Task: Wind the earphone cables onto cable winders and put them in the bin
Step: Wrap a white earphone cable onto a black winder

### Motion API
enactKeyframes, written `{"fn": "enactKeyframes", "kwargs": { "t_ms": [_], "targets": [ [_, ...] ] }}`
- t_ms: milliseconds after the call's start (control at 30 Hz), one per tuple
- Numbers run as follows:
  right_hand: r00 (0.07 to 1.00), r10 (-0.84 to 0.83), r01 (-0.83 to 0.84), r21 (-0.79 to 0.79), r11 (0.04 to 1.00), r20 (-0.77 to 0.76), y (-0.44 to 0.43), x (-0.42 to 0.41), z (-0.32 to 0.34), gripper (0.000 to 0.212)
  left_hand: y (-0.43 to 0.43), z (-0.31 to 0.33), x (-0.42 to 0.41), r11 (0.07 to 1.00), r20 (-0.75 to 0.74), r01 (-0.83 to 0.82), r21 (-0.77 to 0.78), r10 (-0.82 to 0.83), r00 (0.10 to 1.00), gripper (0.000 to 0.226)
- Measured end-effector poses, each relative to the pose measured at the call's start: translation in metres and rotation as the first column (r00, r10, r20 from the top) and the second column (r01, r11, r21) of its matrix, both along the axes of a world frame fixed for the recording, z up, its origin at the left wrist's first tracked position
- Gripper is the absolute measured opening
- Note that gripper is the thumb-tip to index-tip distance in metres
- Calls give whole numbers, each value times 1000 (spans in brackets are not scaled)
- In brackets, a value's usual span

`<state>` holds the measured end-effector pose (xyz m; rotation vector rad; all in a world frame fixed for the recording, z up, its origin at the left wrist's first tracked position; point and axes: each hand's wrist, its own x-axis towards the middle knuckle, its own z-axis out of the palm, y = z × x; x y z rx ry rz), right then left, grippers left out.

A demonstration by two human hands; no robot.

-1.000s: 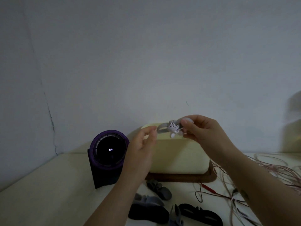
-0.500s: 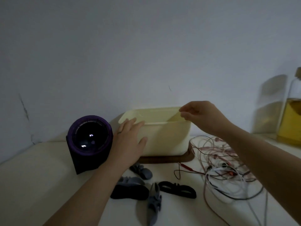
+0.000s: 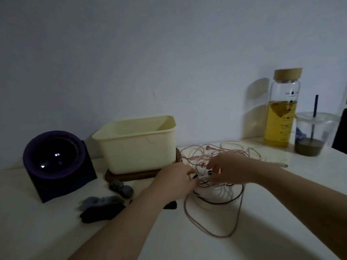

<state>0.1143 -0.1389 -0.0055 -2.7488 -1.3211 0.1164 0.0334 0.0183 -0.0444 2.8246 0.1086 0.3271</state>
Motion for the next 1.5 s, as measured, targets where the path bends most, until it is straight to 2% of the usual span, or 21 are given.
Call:
{"fn": "enactKeyframes", "kwargs": {
  "t_ms": [67,133,200,233,300,367,433,567,633,733,767,833,900,967,1067,1200,1267,1333,1367,1433,1500],
  "targets": [
    [1000,20,-20,59,998,3,-3,1,-4,24,-6,-8,8,998,-32,-6,58,8,999,25],
    [998,11,2,217,976,-57,-7,4,0,20,-10,-11,15,999,-9,-22,44,23,1000,20],
    [982,21,62,418,906,-190,-11,7,7,15,-11,-6,17,983,55,-40,-181,51,997,16],
    [962,48,97,499,861,-269,-13,7,11,13,-10,0,17,943,94,-37,-330,72,993,16],
    [921,92,169,602,781,-378,-18,7,18,10,-8,17,16,795,127,-8,-607,107,986,18],
    [870,161,239,685,688,-465,-19,7,26,12,-2,30,13,629,119,26,-777,107,987,23],
    [824,232,301,746,594,-517,-20,6,35,15,3,39,8,541,106,51,-840,72,992,23],
    [810,315,292,806,516,-495,-17,0,56,15,6,43,-2,492,38,42,-870,-19,999,20],
    [825,341,248,831,498,-451,-13,-5,67,15,2,43,-4,537,-6,18,-843,-43,999,20],
    [851,356,197,863,466,-387,-5,-11,82,16,-8,41,-6,674,-122,-55,-737,-52,991,26],
    [855,364,185,873,452,-370,-4,-13,87,16,-14,41,-8,685,-154,-62,-726,-73,985,29],
    [862,375,162,886,435,-342,-1,-15,93,17,-21,39,-8,652,-169,-46,-757,-128,977,35],
    [871,374,145,895,422,-318,0,-16,96,16,-27,40,-7,636,-143,-9,-771,-160,977,31],
    [878,376,141,911,389,-296,-2,-17,98,17,-30,42,-6,641,-96,31,-767,-163,982,17],
    [878,383,171,935,311,-288,-14,-11,104,17,-24,47,-3,640,14,63,-766,-82,997,7],
    [909,314,190,944,268,-272,-34,5,108,16,-9,65,0,718,137,25,-696,99,986,17],
    [923,275,192,941,277,-269,-39,11,105,16,-7,80,-1,779,203,52,-626,99,974,18],
    [932,248,195,942,274,-265,-40,13,102,15,-5,93,-3,877,239,73,-476,49,970,30],
    [936,234,195,942,273,-261,-41,14,101,15,-3,99,-3,890,243,89,-448,26,970,38],
    [943,214,192,940,281,-257,-42,14,99,14,0,111,-6,844,246,136,-519,-4,969,50],
    [942,215,189,935,301,-260,-44,14,97,14,3,122,-7,731,303,205,-651,2,953,47]
  ]
}}
